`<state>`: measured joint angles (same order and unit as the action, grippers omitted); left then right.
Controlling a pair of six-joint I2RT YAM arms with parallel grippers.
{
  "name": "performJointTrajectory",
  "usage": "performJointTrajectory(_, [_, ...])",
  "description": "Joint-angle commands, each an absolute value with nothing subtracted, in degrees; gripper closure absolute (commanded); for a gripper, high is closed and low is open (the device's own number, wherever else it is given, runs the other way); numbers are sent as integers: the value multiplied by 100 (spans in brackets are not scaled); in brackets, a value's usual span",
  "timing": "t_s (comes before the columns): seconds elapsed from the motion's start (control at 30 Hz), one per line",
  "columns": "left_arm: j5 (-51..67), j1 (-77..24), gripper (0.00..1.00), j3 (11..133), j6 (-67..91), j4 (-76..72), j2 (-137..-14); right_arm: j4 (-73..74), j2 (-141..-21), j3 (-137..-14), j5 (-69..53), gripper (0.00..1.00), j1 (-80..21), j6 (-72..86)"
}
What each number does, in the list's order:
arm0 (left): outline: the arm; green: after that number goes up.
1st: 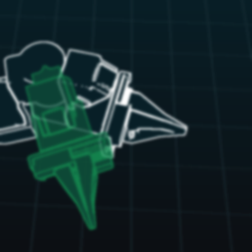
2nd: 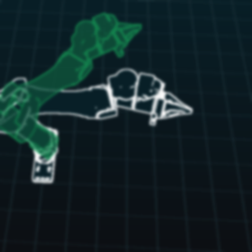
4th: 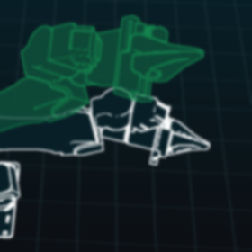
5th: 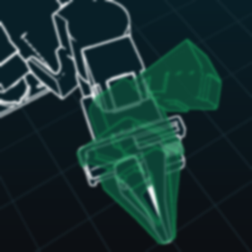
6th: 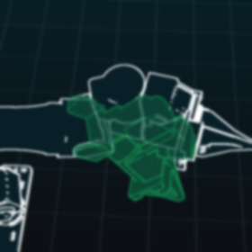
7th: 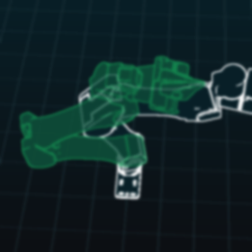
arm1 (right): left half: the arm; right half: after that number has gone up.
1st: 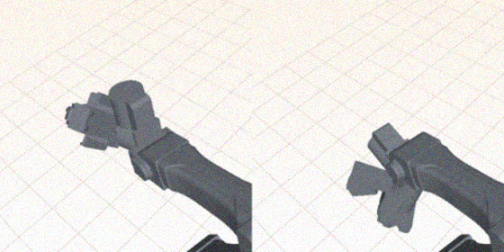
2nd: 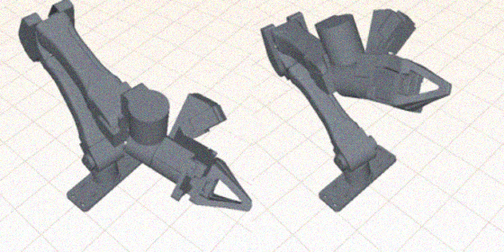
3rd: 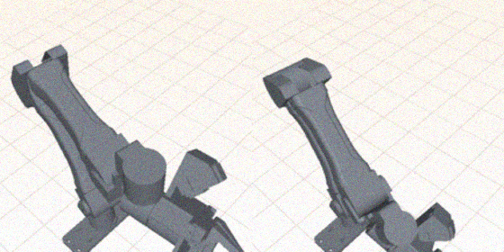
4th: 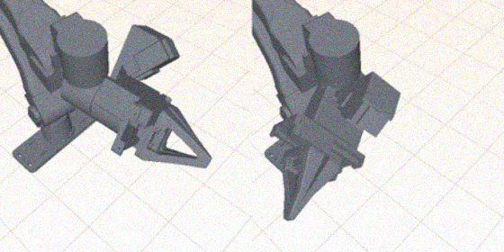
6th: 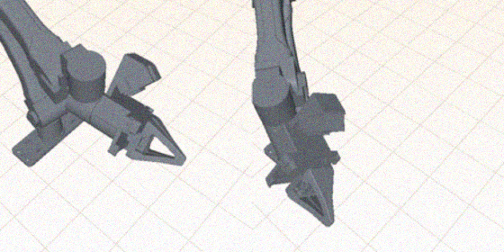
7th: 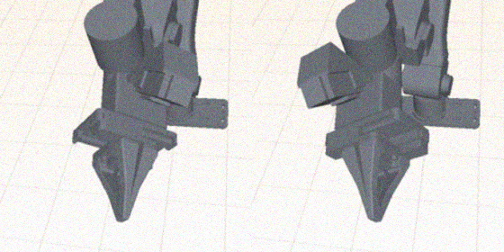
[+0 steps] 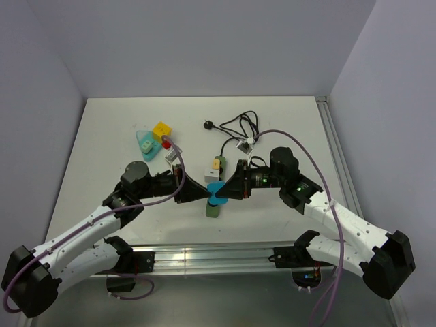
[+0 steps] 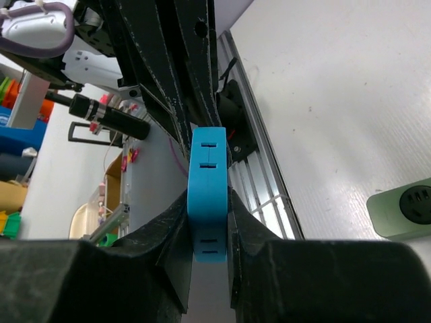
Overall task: Insert the plug
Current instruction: Adjust the plug.
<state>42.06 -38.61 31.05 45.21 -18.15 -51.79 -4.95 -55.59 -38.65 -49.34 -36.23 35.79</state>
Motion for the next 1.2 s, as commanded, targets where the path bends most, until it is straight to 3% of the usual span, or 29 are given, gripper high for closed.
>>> performJointTrajectory(0.0, [4508,-3885,100,3393,4649,-2478,-4913,-904,-5511,-3735,-5097,100,-3595,3735])
performJointTrajectory(0.47, [4808,-3885,100,3524,4816,-2698,-4465,-2468,-5651,-3569,-5801,100,-3595,4622])
performJointTrajectory(0.7, [4808,-3876,99,3700,4755,-2471,-4491,-2549,-5687,-3612,-5871,100,-3595,4694])
performJointTrajectory(0.8, [4510,-3876,89,3840,4475,-1814,-4474,-2093,-5608,-3752,-5731,100,-3586,4431])
performJointTrajectory(0.87, [4195,-3858,63,3885,4263,-1540,-4412,-1699,-5546,-3901,-5591,100,-3595,4219])
performJointTrajectory(0.9, [4097,-3815,42,3902,4176,-1321,-4343,-1557,-5537,-3963,-5538,100,-3586,4149])
performJointTrajectory(1.0, [3859,-3640,20,3937,4148,-1134,-4202,-1047,-5589,-4227,-5335,100,-3568,3903])
performJointTrajectory(1.17, [3692,-3349,9,4017,4157,-915,-4104,-800,-5695,-4421,-5230,100,-3516,3735])
